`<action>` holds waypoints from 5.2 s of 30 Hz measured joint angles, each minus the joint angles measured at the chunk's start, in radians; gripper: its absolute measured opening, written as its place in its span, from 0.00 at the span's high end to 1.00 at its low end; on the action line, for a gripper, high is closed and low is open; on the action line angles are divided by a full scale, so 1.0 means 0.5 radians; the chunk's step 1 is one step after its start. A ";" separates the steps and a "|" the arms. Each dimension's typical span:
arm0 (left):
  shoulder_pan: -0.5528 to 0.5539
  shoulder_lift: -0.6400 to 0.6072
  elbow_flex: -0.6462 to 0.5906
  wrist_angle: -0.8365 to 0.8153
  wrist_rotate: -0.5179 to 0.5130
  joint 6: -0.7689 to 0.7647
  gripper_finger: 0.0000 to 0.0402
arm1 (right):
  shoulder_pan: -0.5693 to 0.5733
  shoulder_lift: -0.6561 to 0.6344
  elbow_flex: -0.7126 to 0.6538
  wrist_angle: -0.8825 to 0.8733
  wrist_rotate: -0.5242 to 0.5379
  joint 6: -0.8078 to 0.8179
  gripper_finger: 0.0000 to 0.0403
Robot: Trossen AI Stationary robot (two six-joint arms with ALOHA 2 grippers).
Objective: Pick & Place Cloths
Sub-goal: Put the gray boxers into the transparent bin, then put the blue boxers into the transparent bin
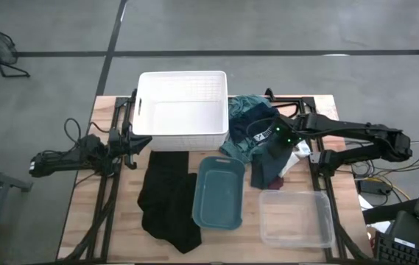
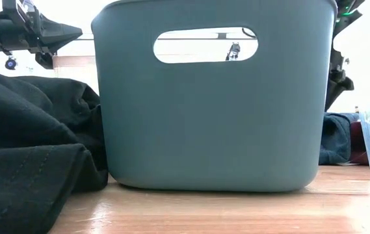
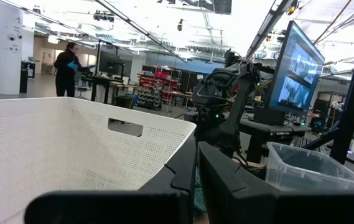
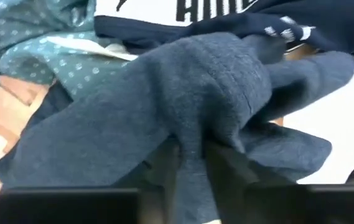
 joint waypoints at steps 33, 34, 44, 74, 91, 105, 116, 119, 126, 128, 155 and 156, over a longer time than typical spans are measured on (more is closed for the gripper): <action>0.000 0.000 0.001 0.000 0.000 0.000 0.94 | -0.005 -0.187 1.297 -0.022 0.007 -0.011 0.98; 0.000 0.000 0.001 -0.001 0.000 0.000 0.94 | -0.005 -0.187 1.345 -0.023 -0.004 -0.013 0.98; 0.000 0.000 0.001 0.000 0.000 0.000 0.94 | -0.004 -0.189 1.719 -0.023 -0.840 0.018 0.98; 0.000 0.000 0.000 -0.002 0.000 0.000 0.94 | 0.927 -0.095 1.426 -0.976 -2.129 0.693 0.98; -0.001 0.000 0.001 -0.011 -0.001 0.000 0.94 | 1.181 0.149 0.752 -0.760 -2.241 0.345 0.98; 0.000 0.001 0.001 -0.012 -0.001 0.000 0.94 | 1.188 0.167 0.529 -0.652 -1.932 0.336 0.83; -0.001 0.001 0.000 -0.012 0.000 0.000 0.94 | 1.191 0.166 0.587 -0.544 -1.680 0.398 0.54; 0.000 0.001 0.000 -0.012 -0.001 0.000 0.94 | 1.191 0.166 0.641 -0.541 -1.654 0.398 0.48; -0.001 0.001 0.001 -0.013 0.000 0.000 0.94 | 1.176 0.164 0.789 -0.578 -1.483 0.324 0.42; 0.000 0.001 0.001 -0.013 -0.001 0.000 0.94 | 1.152 0.165 0.831 -0.586 -1.386 0.280 0.41; -0.001 0.001 0.000 -0.013 0.000 0.000 0.94 | 0.083 0.168 0.913 -0.416 -0.042 -0.208 0.46; 0.000 0.000 0.001 -0.013 0.000 0.000 0.94 | 0.049 0.168 0.904 -0.410 -0.043 -0.229 0.46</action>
